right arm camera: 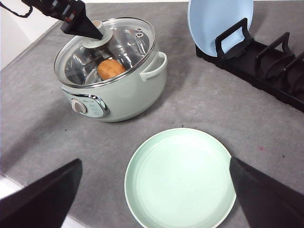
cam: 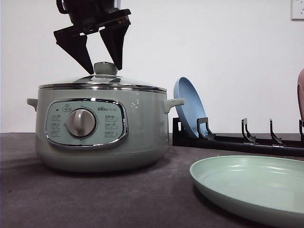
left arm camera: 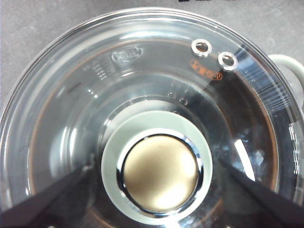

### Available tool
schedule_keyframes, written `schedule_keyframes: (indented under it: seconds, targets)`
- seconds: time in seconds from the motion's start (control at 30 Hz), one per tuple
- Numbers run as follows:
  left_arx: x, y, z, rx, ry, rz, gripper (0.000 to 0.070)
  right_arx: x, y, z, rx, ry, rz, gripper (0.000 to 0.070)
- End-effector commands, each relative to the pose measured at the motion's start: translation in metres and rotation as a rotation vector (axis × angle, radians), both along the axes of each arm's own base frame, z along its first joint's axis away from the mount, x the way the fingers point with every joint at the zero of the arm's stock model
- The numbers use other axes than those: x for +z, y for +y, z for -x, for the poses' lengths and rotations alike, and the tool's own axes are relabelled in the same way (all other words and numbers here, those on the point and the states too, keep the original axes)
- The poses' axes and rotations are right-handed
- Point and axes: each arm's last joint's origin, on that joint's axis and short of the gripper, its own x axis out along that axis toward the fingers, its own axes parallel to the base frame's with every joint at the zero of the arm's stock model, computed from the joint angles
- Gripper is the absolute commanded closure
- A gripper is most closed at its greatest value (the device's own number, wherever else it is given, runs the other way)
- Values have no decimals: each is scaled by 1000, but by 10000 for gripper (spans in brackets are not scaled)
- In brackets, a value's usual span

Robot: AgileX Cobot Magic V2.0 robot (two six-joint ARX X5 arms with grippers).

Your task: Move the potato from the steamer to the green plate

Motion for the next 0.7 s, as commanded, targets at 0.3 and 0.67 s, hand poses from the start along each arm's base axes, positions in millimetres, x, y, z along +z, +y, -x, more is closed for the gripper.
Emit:
schedule_keyframes:
  seconds: [0.3, 0.67]
  targets:
    - [0, -5, -6, -30, -19, -6, 547, 3, 1, -1, 10, -15, -4, 71]
    - [3, -5, -5, -31, -27, -4, 700, 3, 1, -1, 9, -14, -2, 71]
